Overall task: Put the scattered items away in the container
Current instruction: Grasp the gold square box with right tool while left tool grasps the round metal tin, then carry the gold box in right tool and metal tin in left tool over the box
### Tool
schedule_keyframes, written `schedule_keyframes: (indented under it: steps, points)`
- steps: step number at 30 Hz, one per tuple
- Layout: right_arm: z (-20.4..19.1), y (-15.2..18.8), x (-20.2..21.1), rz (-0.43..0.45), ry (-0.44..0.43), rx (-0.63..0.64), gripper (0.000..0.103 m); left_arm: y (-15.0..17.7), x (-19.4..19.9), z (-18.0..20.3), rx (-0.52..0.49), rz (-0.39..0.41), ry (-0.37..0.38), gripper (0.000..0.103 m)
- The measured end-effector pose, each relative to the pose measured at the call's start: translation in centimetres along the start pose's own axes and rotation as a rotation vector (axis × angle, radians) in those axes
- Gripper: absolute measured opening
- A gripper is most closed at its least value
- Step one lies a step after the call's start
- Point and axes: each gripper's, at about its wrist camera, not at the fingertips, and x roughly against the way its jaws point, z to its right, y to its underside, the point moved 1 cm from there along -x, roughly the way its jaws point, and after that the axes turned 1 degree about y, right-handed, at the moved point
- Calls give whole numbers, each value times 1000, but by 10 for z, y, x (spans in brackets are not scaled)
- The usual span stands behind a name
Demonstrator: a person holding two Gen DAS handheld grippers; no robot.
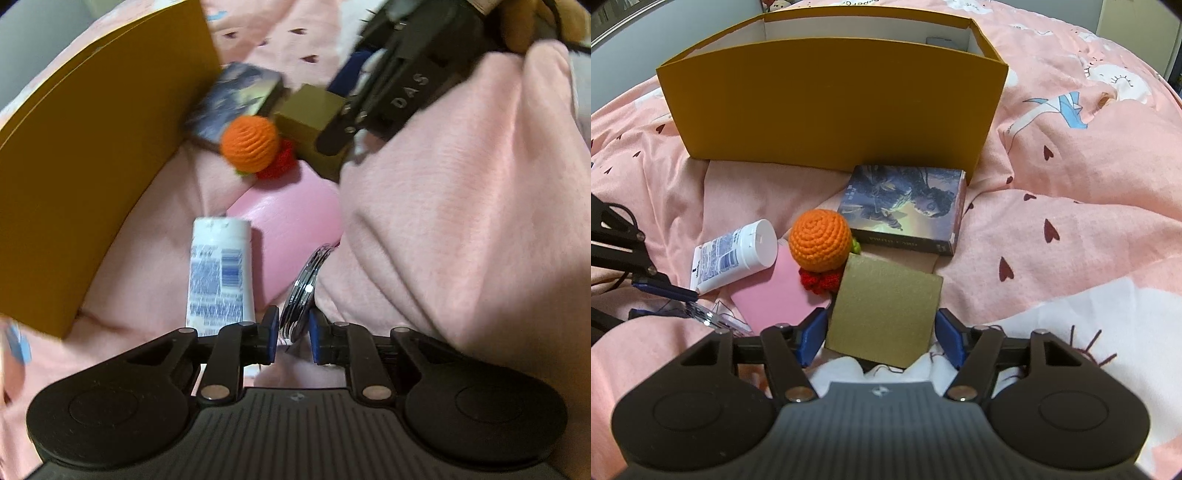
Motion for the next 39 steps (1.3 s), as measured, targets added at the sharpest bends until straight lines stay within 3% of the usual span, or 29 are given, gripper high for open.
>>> schedule_keyframes:
  steps: [7,14,26,39]
  points:
    - [1,-1,-6,-12,-9,-11,66,-5,-12,-5,61,11,-25,25]
    - [1,-1,2,2,-20,-17,66,9,2,-14,219,52,-18,21]
    - [3,-14,33,90,-14,3,65,18,35,-22,399,135,-87,14]
    - [1,-37,66,206,-88,7,64,9,86,-38,508,305,-147,13]
